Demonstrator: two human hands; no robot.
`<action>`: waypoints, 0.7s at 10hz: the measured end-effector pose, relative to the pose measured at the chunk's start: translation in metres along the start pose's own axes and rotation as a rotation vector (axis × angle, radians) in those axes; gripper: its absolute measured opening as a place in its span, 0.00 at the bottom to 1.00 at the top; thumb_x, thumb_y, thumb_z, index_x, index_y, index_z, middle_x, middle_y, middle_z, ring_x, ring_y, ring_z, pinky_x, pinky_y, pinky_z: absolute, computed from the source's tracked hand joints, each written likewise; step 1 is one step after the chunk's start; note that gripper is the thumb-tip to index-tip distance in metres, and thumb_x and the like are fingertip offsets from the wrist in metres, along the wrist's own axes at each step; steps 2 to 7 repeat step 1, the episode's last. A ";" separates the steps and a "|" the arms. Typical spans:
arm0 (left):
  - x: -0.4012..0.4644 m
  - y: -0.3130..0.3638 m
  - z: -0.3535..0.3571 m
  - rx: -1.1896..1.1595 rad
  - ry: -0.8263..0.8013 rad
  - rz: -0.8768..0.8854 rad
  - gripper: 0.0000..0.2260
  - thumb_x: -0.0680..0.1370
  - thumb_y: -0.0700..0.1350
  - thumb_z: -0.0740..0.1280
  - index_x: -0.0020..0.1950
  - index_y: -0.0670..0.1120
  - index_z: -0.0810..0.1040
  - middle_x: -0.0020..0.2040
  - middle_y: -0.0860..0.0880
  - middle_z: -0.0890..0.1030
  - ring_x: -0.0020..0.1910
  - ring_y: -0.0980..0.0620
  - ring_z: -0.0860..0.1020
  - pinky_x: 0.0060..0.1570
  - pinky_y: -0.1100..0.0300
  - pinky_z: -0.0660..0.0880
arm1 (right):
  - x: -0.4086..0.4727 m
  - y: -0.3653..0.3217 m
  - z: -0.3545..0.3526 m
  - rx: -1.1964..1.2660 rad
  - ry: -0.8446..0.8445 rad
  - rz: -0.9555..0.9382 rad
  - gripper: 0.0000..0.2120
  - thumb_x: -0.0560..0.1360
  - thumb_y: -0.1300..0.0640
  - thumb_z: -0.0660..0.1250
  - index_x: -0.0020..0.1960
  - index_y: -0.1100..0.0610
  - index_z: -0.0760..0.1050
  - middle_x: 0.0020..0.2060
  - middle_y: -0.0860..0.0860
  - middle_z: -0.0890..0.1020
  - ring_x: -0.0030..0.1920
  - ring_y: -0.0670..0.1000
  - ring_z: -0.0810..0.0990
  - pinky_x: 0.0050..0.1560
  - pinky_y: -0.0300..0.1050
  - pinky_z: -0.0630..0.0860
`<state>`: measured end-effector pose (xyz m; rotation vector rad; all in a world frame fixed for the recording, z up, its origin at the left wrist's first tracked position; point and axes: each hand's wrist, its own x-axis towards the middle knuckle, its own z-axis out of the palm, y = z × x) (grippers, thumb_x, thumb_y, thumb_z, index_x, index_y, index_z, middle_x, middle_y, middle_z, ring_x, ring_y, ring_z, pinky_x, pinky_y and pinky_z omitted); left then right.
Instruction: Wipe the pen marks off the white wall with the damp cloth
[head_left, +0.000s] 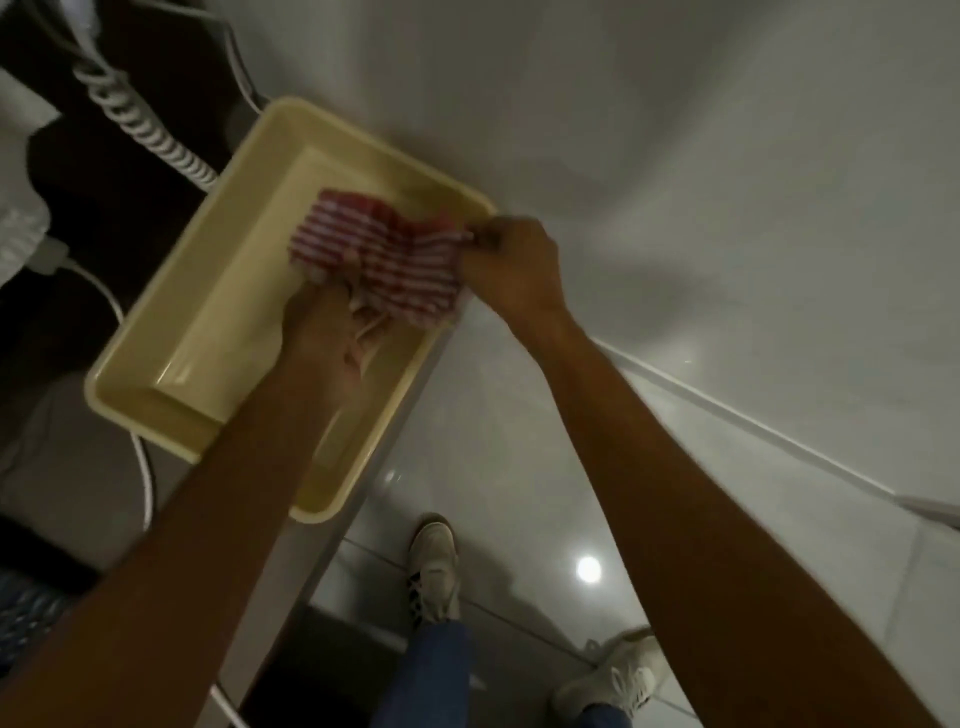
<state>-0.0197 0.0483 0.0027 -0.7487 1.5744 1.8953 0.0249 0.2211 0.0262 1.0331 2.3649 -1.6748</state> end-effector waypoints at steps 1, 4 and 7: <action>0.047 0.017 0.002 0.153 0.028 -0.055 0.11 0.86 0.42 0.63 0.47 0.46 0.82 0.41 0.51 0.86 0.42 0.51 0.85 0.45 0.56 0.87 | 0.041 -0.014 0.034 -0.115 0.021 0.031 0.17 0.71 0.50 0.73 0.30 0.51 0.69 0.28 0.44 0.74 0.30 0.39 0.79 0.30 0.36 0.73; 0.047 0.017 0.002 0.153 0.028 -0.055 0.11 0.86 0.42 0.63 0.47 0.46 0.82 0.41 0.51 0.86 0.42 0.51 0.85 0.45 0.56 0.87 | 0.041 -0.014 0.034 -0.115 0.021 0.031 0.17 0.71 0.50 0.73 0.30 0.51 0.69 0.28 0.44 0.74 0.30 0.39 0.79 0.30 0.36 0.73; 0.047 0.017 0.002 0.153 0.028 -0.055 0.11 0.86 0.42 0.63 0.47 0.46 0.82 0.41 0.51 0.86 0.42 0.51 0.85 0.45 0.56 0.87 | 0.041 -0.014 0.034 -0.115 0.021 0.031 0.17 0.71 0.50 0.73 0.30 0.51 0.69 0.28 0.44 0.74 0.30 0.39 0.79 0.30 0.36 0.73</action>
